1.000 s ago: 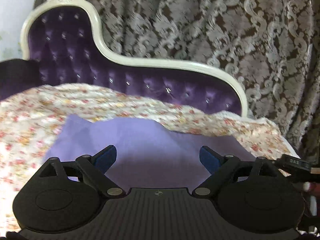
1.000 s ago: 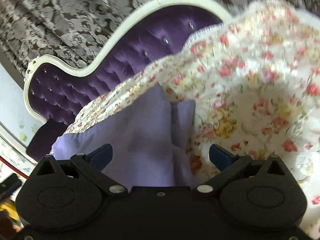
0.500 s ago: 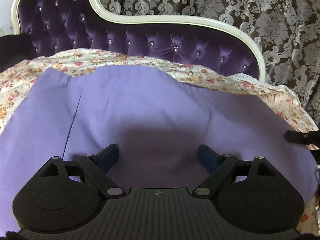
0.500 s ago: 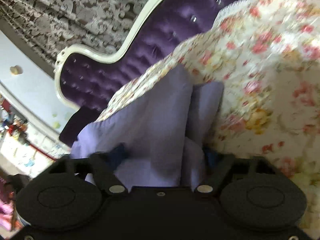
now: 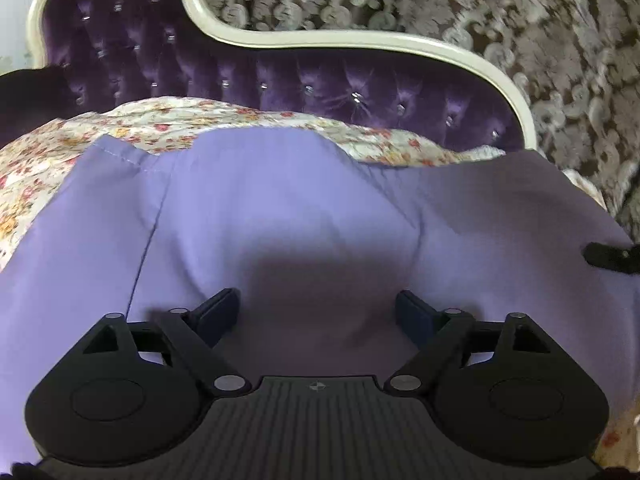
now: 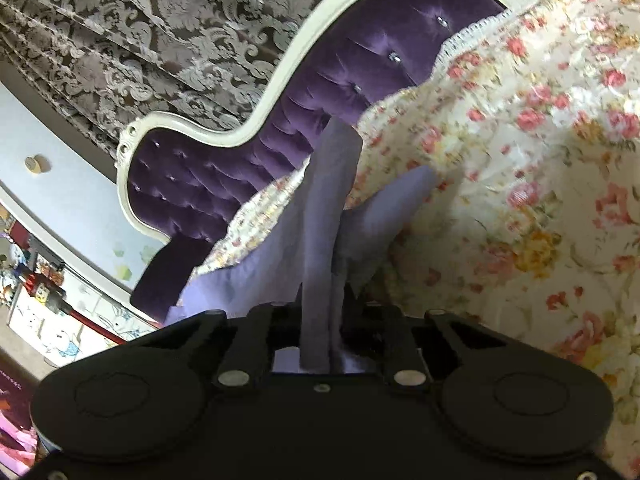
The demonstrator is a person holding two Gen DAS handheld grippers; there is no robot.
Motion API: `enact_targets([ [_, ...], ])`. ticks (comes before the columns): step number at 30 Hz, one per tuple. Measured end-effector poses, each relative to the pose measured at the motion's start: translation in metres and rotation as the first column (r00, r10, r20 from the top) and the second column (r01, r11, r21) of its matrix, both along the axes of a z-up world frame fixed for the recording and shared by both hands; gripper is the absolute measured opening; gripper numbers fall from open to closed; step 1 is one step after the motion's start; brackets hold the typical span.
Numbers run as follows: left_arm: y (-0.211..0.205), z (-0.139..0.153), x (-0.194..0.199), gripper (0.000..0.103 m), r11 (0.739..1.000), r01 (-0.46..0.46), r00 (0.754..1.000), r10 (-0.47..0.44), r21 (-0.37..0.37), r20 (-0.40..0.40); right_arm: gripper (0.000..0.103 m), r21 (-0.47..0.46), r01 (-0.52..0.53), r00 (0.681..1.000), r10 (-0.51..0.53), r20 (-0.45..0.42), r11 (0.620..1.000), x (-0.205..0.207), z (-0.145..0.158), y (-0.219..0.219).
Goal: Fold small clothes
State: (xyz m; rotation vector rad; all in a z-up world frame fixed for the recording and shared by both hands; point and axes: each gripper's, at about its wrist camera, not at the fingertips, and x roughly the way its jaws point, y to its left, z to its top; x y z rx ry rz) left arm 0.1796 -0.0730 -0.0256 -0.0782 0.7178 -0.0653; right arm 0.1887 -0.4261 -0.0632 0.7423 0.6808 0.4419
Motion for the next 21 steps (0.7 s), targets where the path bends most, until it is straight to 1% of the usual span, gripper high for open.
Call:
enact_targets([
  [1, 0.001, 0.004, 0.000, 0.075, 1.000, -0.019, 1.000, 0.019, -0.018, 0.000, 0.022, -0.002, 0.000, 1.000, 0.000, 0.004, 1.000, -0.001, 0.004, 0.002],
  [2, 0.001, 0.009, 0.000, 0.066, 0.999, -0.027, 1.000, 0.027, -0.044, 0.005, 0.022, -0.003, 0.000, 1.000, 0.000, 0.007, 1.000, -0.001, 0.007, 0.004],
  [3, 0.001, 0.014, 0.000, 0.060, 0.997, -0.020, 1.000, 0.021, -0.073, 0.015, 0.022, -0.002, -0.004, 1.000, 0.004, 0.013, 1.000, -0.002, 0.011, 0.004],
  [4, 0.001, 0.019, 0.000, 0.051, 0.995, -0.010, 1.000, 0.012, -0.100, 0.021, 0.022, -0.001, -0.005, 1.000, 0.005, 0.016, 1.000, -0.002, 0.013, 0.005],
  [5, 0.000, 0.022, 0.001, 0.037, 0.992, 0.005, 1.000, -0.002, -0.129, 0.028, 0.022, -0.001, -0.007, 1.000, 0.007, 0.018, 1.000, -0.002, 0.016, 0.007],
  [6, -0.001, 0.025, 0.001, 0.030, 0.987, 0.021, 0.999, -0.016, -0.159, 0.034, 0.022, -0.006, -0.009, 1.000, 0.009, 0.020, 1.000, -0.002, 0.018, 0.008],
  [7, -0.002, 0.025, 0.002, 0.019, 0.981, 0.033, 0.999, -0.026, -0.190, 0.040, 0.022, -0.011, -0.011, 1.000, 0.012, 0.023, 1.000, -0.002, 0.020, 0.009],
  [8, -0.002, 0.024, 0.002, 0.013, 0.973, 0.045, 0.998, -0.034, -0.228, 0.050, 0.022, -0.015, -0.013, 1.000, 0.013, 0.025, 1.000, -0.001, 0.021, 0.010],
  [9, -0.002, 0.022, 0.002, 0.012, 0.962, 0.057, 0.997, -0.042, -0.268, 0.061, 0.022, -0.015, -0.012, 1.000, 0.013, 0.025, 1.000, -0.001, 0.022, 0.010],
  [10, -0.002, 0.019, 0.003, 0.006, 0.953, 0.055, 0.997, -0.039, -0.297, 0.060, 0.022, -0.014, -0.011, 1.000, 0.011, 0.025, 1.000, -0.001, 0.022, 0.011],
  [12, -0.003, 0.008, 0.005, 0.005, 0.941, 0.028, 0.999, -0.015, -0.337, 0.042, 0.022, -0.014, -0.009, 1.000, 0.009, 0.023, 1.000, -0.001, 0.022, 0.011],
  [14, -0.001, -0.010, 0.009, 0.002, 0.925, -0.020, 1.000, 0.017, -0.380, -0.011, 0.022, -0.005, -0.009, 1.000, 0.009, 0.020, 1.000, -0.001, 0.022, 0.011],
  [15, 0.004, -0.021, 0.011, 0.002, 0.910, -0.039, 0.999, 0.032, -0.412, -0.023, 0.022, 0.001, -0.016, 1.000, 0.016, 0.020, 1.000, 0.000, 0.022, 0.011],
  [16, 0.008, -0.027, 0.008, 0.003, 0.892, -0.040, 0.999, 0.042, -0.449, -0.005, 0.022, 0.003, -0.022, 1.000, 0.022, 0.020, 1.000, 0.000, 0.024, 0.012],
  [17, 0.012, -0.028, 0.006, 0.003, 0.883, -0.038, 0.999, 0.044, -0.468, 0.002, 0.022, -0.003, -0.022, 0.999, 0.022, 0.023, 1.000, 0.000, 0.026, 0.014],
  [18, 0.012, -0.026, 0.006, 0.003, 0.885, -0.037, 0.999, 0.044, -0.465, 0.004, 0.022, -0.004, -0.026, 0.999, 0.026, 0.026, 1.000, 0.001, 0.028, 0.016],
  [21, 0.007, -0.020, 0.006, 0.002, 0.906, -0.033, 0.999, 0.041, -0.423, 0.010, 0.022, -0.002, -0.037, 0.999, 0.037, 0.036, 0.999, 0.002, 0.038, 0.021],
])
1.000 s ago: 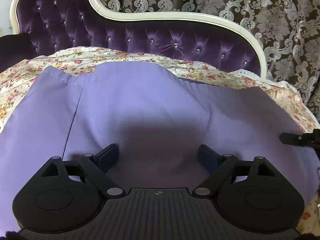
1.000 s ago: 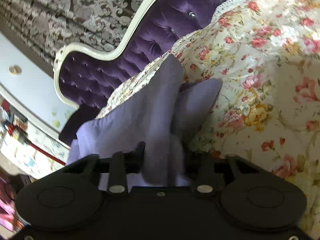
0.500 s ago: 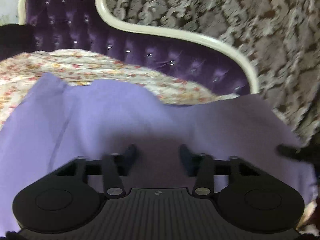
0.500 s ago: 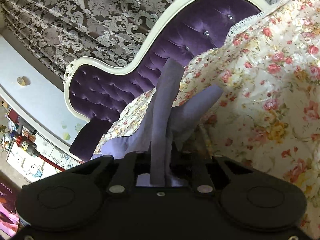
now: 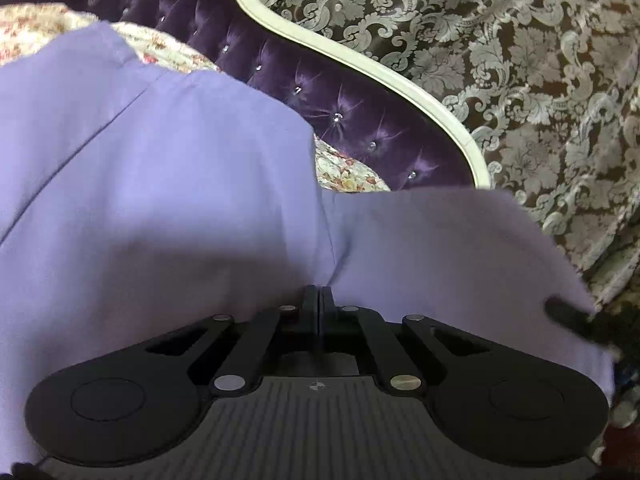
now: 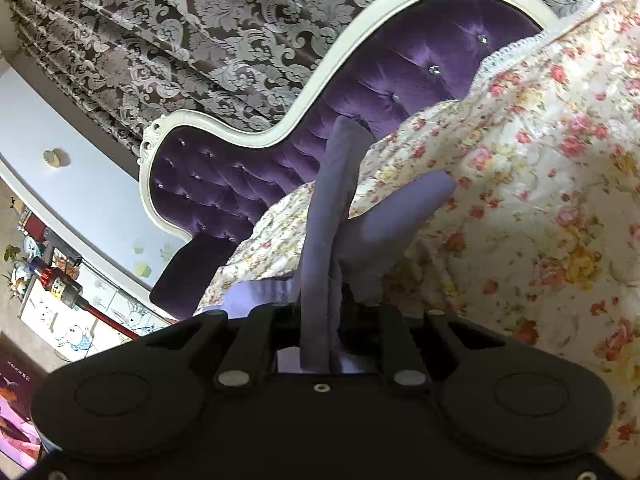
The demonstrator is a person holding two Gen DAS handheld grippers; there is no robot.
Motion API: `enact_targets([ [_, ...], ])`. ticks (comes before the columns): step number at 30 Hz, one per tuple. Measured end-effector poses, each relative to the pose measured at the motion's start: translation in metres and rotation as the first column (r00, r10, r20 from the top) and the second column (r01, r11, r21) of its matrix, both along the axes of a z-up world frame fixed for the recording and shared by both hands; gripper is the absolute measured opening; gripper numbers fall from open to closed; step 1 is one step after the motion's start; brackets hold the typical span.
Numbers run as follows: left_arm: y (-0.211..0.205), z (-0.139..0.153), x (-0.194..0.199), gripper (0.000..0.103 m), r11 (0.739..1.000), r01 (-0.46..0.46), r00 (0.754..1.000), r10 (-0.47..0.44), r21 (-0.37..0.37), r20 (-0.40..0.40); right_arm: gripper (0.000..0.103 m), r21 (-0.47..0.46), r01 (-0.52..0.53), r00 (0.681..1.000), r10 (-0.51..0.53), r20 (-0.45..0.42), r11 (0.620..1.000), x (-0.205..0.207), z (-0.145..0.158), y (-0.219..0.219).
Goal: Fold small clothes
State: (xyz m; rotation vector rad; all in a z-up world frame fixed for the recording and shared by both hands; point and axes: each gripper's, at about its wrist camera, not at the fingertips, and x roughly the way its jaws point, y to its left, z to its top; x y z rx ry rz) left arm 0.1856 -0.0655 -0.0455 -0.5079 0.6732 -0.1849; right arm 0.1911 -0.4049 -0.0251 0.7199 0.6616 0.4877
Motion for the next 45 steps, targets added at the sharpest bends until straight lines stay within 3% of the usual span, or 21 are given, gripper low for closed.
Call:
enact_targets([
  [4, 0.002, 0.014, -0.015, 0.003, 0.999, -0.021, 1.000, 0.021, 0.046, 0.011, 0.022, -0.025, -0.007, 1.000, 0.007, 0.013, 1.000, 0.001, 0.017, 0.011],
  [7, 0.005, 0.026, -0.045, 0.003, 0.994, -0.029, 0.998, 0.022, 0.102, 0.064, 0.022, -0.038, -0.014, 1.000, 0.015, 0.021, 0.999, 0.001, 0.031, 0.021],
  [14, 0.002, 0.016, -0.079, 0.003, 0.980, 0.038, 0.997, -0.051, 0.193, 0.062, 0.022, -0.049, -0.078, 0.997, 0.079, 0.014, 0.996, 0.006, 0.057, 0.060],
  [21, 0.008, 0.007, -0.074, 0.003, 0.985, 0.057, 0.997, -0.066, 0.166, 0.048, 0.021, -0.028, -0.189, 0.982, 0.189, 0.001, 0.981, 0.020, 0.068, 0.123],
  [28, 0.029, 0.013, -0.075, 0.003, 0.987, 0.103, 0.994, -0.106, 0.122, 0.024, 0.021, -0.073, -0.323, 0.946, 0.320, -0.052, 0.944, 0.032, 0.052, 0.205],
  [35, 0.068, 0.028, -0.118, 0.004, 0.970, 0.177, 0.982, -0.186, 0.166, 0.039, 0.021, -0.153, -0.380, 0.925, 0.374, -0.071, 0.912, 0.027, 0.023, 0.261],
  [40, 0.113, 0.041, -0.143, 0.004, 0.958, 0.137, 0.988, -0.150, 0.251, 0.033, 0.021, -0.214, -0.383, 0.922, 0.384, -0.041, 0.898, 0.017, 0.005, 0.278],
  [45, 0.158, 0.067, -0.147, 0.004, 0.963, 0.007, 0.997, -0.028, 0.270, 0.074, 0.021, -0.324, -0.379, 0.913, 0.407, 0.021, 0.867, -0.001, -0.016, 0.301],
])
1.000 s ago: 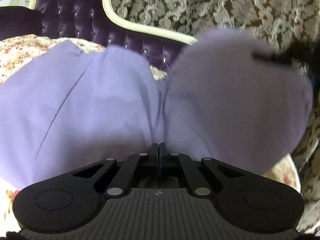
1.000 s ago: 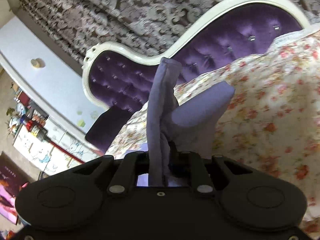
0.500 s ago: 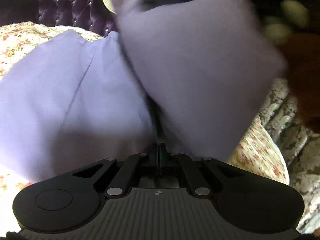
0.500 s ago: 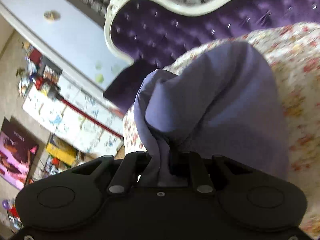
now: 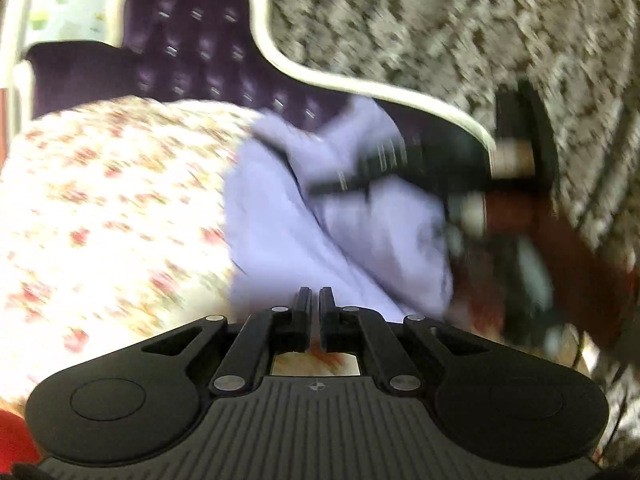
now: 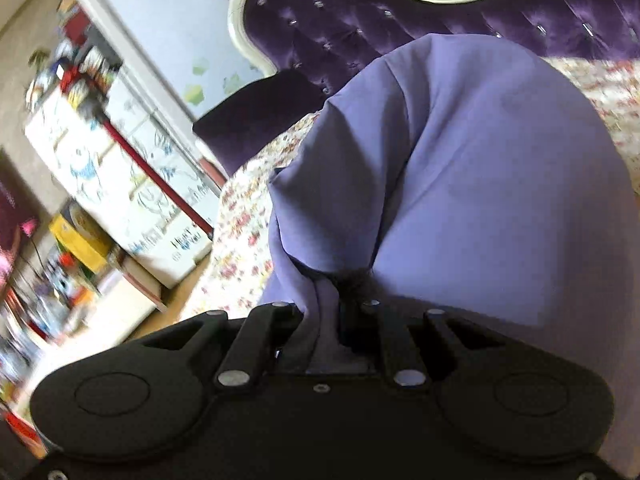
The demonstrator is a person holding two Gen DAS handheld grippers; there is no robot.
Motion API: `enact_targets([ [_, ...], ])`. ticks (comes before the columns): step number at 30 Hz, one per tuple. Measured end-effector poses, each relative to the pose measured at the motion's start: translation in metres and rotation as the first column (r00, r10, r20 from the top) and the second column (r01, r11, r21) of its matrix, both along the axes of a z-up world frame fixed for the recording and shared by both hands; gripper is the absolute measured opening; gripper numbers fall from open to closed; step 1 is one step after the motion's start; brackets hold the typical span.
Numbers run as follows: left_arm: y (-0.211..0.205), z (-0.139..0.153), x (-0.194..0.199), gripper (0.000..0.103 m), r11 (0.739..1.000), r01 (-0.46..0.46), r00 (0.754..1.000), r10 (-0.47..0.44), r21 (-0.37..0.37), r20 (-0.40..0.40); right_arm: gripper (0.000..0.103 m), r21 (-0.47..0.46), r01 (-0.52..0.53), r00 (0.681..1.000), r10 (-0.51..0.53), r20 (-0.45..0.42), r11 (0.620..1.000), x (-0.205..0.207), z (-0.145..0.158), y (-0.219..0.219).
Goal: Fold small clothes
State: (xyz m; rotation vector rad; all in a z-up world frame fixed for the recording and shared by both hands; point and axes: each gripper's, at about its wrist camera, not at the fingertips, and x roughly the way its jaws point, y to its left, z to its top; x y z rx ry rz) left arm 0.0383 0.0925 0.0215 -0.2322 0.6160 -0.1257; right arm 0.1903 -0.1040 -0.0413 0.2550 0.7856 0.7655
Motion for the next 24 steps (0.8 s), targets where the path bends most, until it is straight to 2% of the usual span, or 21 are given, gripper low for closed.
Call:
enact_targets([
  [3, 0.003, 0.017, 0.010, 0.004, 0.999, -0.046, 0.998, 0.046, -0.013, 0.049, 0.022, -0.069, -0.009, 0.994, 0.016, 0.105, 0.998, -0.016, -0.008, 0.016],
  [7, 0.004, 0.038, 0.037, 0.004, 0.999, -0.051, 0.994, 0.052, -0.010, 0.098, 0.022, -0.149, -0.008, 0.965, 0.047, 0.260, 0.989, -0.041, -0.017, 0.031],
  [10, -0.002, 0.046, 0.058, 0.006, 1.000, -0.016, 0.992, 0.014, 0.013, 0.125, 0.023, -0.219, -0.001, 0.926, 0.084, 0.368, 0.976, -0.057, -0.024, 0.040],
  [13, -0.010, 0.052, 0.081, 0.011, 0.996, 0.050, 0.990, -0.059, 0.069, 0.128, 0.023, -0.257, 0.009, 0.904, 0.102, 0.415, 0.966, -0.066, -0.025, 0.046],
  [16, -0.015, 0.046, 0.091, 0.022, 0.985, 0.139, 0.984, -0.149, 0.104, 0.096, 0.024, -0.250, 0.008, 0.904, 0.100, 0.416, 0.968, -0.067, -0.023, 0.045],
  [18, -0.020, 0.037, 0.102, 0.022, 0.973, 0.174, 0.982, -0.182, 0.150, 0.041, 0.025, -0.254, 0.006, 0.901, 0.104, 0.420, 0.967, -0.067, -0.022, 0.050],
  [24, -0.011, 0.014, 0.142, 0.022, 0.954, 0.138, 0.989, -0.116, 0.267, -0.096, 0.035, -0.280, -0.012, 0.884, 0.141, 0.445, 0.960, -0.071, -0.024, 0.057],
])
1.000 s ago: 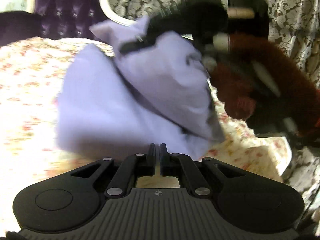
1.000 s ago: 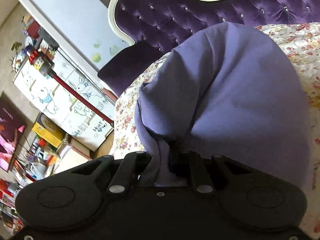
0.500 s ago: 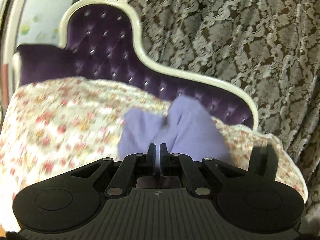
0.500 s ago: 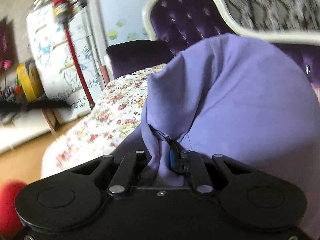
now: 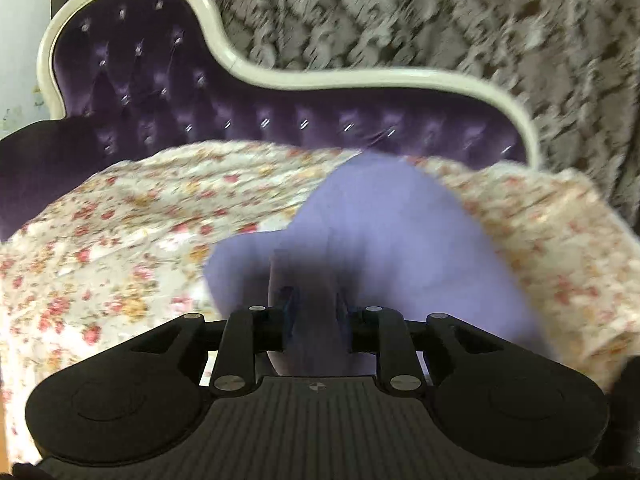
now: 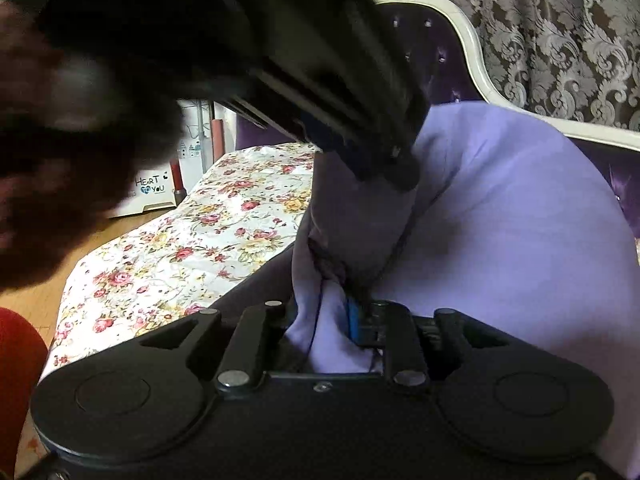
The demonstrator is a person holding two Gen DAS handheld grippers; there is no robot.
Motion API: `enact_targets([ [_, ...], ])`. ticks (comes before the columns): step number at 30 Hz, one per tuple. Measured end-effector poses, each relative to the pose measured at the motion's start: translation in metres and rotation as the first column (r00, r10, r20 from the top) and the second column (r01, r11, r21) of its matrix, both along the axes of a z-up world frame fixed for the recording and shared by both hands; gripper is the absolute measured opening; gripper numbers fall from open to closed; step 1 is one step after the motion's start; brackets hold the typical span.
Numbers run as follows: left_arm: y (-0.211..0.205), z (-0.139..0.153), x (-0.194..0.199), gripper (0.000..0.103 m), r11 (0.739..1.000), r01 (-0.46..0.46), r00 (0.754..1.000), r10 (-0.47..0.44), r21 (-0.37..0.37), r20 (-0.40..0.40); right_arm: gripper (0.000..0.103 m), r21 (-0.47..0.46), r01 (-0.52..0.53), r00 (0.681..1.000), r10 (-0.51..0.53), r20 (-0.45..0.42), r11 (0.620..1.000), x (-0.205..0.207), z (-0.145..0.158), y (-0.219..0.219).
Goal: Fold small clothes
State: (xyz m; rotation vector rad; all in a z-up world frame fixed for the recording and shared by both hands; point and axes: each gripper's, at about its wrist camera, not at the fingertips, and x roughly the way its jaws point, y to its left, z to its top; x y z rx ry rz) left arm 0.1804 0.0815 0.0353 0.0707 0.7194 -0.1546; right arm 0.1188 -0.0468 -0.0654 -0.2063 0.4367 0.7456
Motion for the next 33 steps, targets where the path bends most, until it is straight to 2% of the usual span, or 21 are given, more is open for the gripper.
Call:
enact_targets([
  [3, 0.009, -0.006, 0.016, 0.022, 0.999, 0.006, 0.999, -0.004, 0.035, -0.051, 0.041, 0.012, -0.030, 1.000, 0.030, -0.001, 0.999, -0.004, 0.004, -0.003],
  [5, 0.009, -0.011, 0.024, 0.022, 0.998, 0.008, 0.997, -0.003, 0.068, -0.071, 0.048, 0.032, -0.058, 0.998, 0.058, -0.001, 0.998, -0.011, 0.009, -0.009],
  [7, 0.009, -0.017, 0.028, 0.023, 0.995, 0.003, 0.996, 0.006, 0.103, -0.084, 0.060, 0.061, -0.088, 0.996, 0.089, -0.010, 0.994, -0.021, 0.015, -0.020],
  [9, 0.013, -0.022, 0.033, 0.023, 0.993, -0.009, 0.996, 0.020, 0.121, -0.091, 0.061, 0.078, -0.110, 0.994, 0.112, -0.014, 0.991, -0.034, 0.019, -0.033],
  [14, 0.027, -0.026, 0.036, 0.023, 0.996, -0.034, 0.995, 0.041, 0.078, -0.096, 0.061, 0.177, -0.099, 0.995, 0.103, -0.010, 0.979, -0.056, 0.036, -0.078],
  [15, 0.027, -0.026, 0.035, 0.023, 0.996, -0.035, 0.995, 0.042, 0.077, -0.095, 0.056, 0.187, -0.084, 0.996, 0.088, -0.010, 0.979, -0.056, 0.038, -0.085],
  [16, 0.028, -0.026, 0.035, 0.023, 0.997, -0.035, 0.995, 0.042, 0.075, -0.095, 0.036, 0.193, -0.068, 0.997, 0.071, -0.010, 0.979, -0.055, 0.039, -0.090],
  [18, 0.027, -0.026, 0.036, 0.023, 0.997, -0.035, 0.994, 0.042, 0.072, -0.096, 0.013, 0.182, -0.028, 1.000, 0.030, -0.006, 0.983, -0.052, 0.039, -0.093],
  [20, 0.028, -0.026, 0.036, 0.023, 0.997, -0.038, 0.994, 0.045, 0.066, -0.098, 0.012, 0.137, -0.017, 0.999, 0.021, -0.029, 0.990, -0.043, 0.034, -0.084],
  [23, 0.030, -0.027, 0.038, 0.023, 0.998, -0.047, 0.993, 0.052, 0.051, -0.102, 0.012, 0.107, -0.060, 0.990, 0.074, -0.124, 0.992, -0.034, 0.017, -0.058],
  [25, 0.031, -0.030, 0.039, 0.022, 0.997, -0.059, 0.992, 0.065, 0.058, -0.106, 0.011, 0.030, -0.064, 0.989, 0.068, -0.130, 0.997, -0.032, 0.005, -0.036],
  [27, 0.032, -0.034, 0.039, 0.023, 0.995, -0.073, 0.991, 0.079, 0.062, -0.112, 0.011, 0.021, -0.070, 0.986, 0.072, -0.152, 0.997, -0.027, -0.005, -0.023],
  [29, 0.033, -0.036, 0.038, 0.022, 0.995, -0.088, 0.990, 0.093, 0.050, -0.108, 0.011, 0.044, -0.064, 0.978, 0.071, -0.195, 0.997, -0.020, -0.004, -0.021],
  [33, 0.032, -0.026, 0.032, 0.023, 0.989, -0.145, 0.986, 0.146, 0.025, -0.074, 0.011, -0.004, -0.105, 0.978, 0.103, -0.182, 0.994, -0.018, 0.005, -0.019],
])
